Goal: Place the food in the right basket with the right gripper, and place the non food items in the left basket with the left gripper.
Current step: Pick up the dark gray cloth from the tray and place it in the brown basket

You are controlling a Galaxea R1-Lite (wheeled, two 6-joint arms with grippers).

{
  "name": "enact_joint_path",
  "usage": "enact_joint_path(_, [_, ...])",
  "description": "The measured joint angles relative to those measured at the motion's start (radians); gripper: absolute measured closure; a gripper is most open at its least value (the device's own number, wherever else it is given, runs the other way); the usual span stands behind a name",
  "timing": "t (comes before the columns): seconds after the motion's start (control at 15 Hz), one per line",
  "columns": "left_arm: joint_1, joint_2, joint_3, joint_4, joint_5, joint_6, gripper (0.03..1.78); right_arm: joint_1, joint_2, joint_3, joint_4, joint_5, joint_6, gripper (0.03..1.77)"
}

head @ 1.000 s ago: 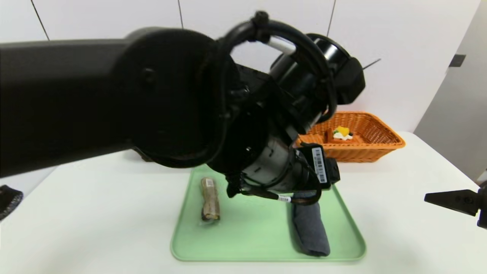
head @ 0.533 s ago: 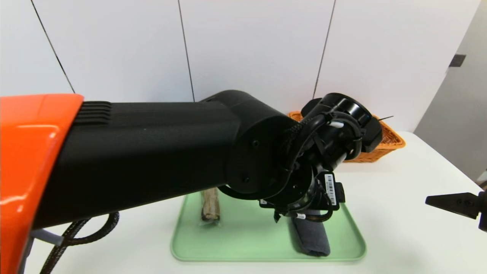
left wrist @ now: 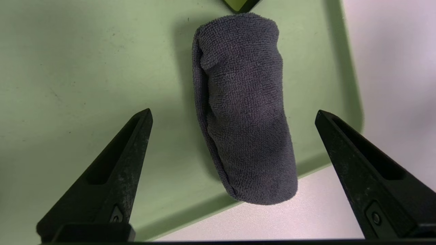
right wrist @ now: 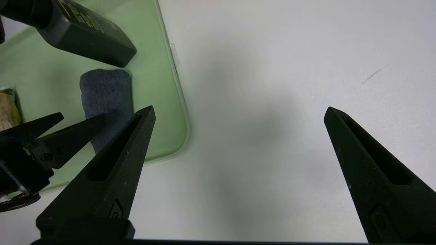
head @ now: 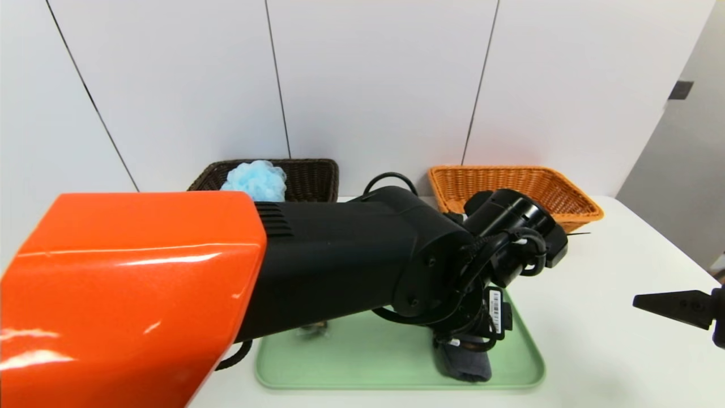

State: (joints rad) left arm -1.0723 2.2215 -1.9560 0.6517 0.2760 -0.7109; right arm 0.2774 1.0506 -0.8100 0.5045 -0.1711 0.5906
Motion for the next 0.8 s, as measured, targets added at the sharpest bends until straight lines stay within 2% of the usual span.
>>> enact_joint_path(0.13, [-0.003, 0.014, 0.000, 0.000, 0.000, 0.004, 0.12, 0.001, -0.001, -0.001, -0.006, 0.002, -0.067, 0.09])
enact_joint_path(0.27, [-0.005, 0.026, 0.000, -0.002, 0.000, 0.007, 0.12, 0.001, 0.000, 0.006, -0.040, 0.031, -0.189, 0.09])
enact_joint_path(0.47, [-0.009, 0.039, 0.000, -0.002, 0.001, 0.023, 0.12, 0.000, 0.006, 0.017, -0.050, 0.164, -0.381, 0.09])
enact_joint_path(0.53, [-0.009, 0.041, 0.000, -0.002, 0.005, 0.023, 0.12, 0.000, 0.010, 0.018, -0.050, 0.179, -0.444, 0.09])
enact_joint_path(0.67, [-0.010, 0.047, 0.000, -0.002, 0.012, 0.029, 0.12, -0.001, 0.021, 0.016, -0.057, 0.179, -0.528, 0.09])
enact_joint_path(0.8, [-0.010, 0.053, -0.001, -0.010, 0.015, 0.044, 0.12, -0.002, 0.029, 0.011, -0.061, 0.171, -0.535, 0.09])
